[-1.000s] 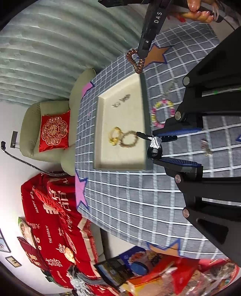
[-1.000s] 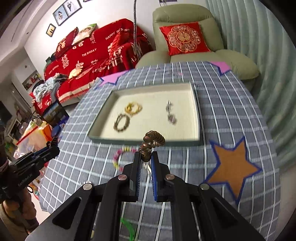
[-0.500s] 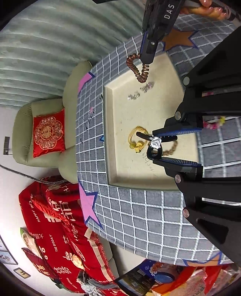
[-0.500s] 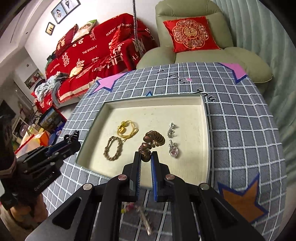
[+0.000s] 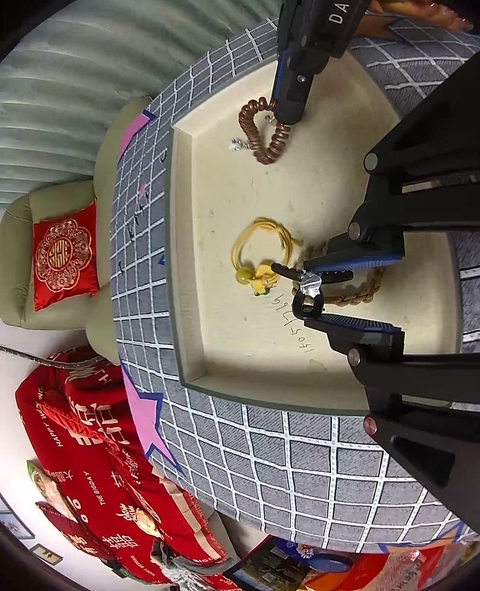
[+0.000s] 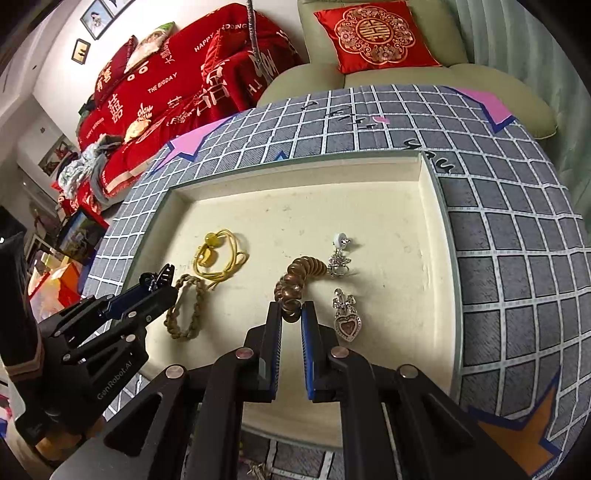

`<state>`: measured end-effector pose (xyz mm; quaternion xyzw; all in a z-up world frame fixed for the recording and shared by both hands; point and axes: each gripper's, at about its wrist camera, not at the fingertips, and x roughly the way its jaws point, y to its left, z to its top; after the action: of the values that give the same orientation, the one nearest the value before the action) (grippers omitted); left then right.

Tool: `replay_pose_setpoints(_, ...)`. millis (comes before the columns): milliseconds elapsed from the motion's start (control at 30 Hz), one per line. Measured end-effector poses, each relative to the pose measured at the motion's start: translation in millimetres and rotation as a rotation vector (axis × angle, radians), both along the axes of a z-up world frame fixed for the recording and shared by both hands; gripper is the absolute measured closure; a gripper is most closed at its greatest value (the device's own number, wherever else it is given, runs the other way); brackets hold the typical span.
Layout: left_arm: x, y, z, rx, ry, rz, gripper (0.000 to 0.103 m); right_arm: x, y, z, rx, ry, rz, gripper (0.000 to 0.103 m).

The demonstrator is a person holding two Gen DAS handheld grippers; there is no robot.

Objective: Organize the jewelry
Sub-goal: 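Open the right gripper to drop the brown coil while the left releases its silver charm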

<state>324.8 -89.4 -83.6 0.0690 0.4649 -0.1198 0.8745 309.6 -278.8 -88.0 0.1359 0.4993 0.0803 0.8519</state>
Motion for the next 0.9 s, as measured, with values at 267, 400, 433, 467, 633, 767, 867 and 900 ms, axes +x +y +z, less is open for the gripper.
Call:
replay_pose_setpoints(267,2,-4,-14,0.053,-0.010,0.020,0.072,4,-3,-13,0.001,0.040,-0.030,0.091)
replay_pose_setpoints(400,2,-6,-16,0.075,-0.014,0.025,0.072,5,-3,-15,-0.019,0.054,-0.033,0.087)
replay_pose_setpoints(433,2,-6,-16,0.082,-0.017,0.031,0.072,5,-4,-15,-0.022,0.056,-0.032,0.080)
replay_pose_setpoints(467,1,-6,-15,0.088,-0.020,0.040,0.072,5,-4,-14,-0.023,0.056,-0.033,0.074)
replay_pose_setpoints(633,0,-6,-9,0.070,-0.020,0.039,0.072,3,-5,-6,-0.028,0.026,-0.043,0.047)
replay_pose_setpoints(767,-2,-8,-5,0.071,-0.027,0.023,0.072,-2,-10,5,-0.003,-0.004,-0.063,0.047)
replay_pose_setpoints(867,-3,-9,-3,0.062,-0.024,0.020,0.072,-6,-17,13,0.014,-0.021,-0.086,0.047)
replay_pose_setpoints(900,-3,-9,-1,0.054,-0.023,0.017,0.072,-8,-19,15,0.016,-0.025,-0.092,0.047)
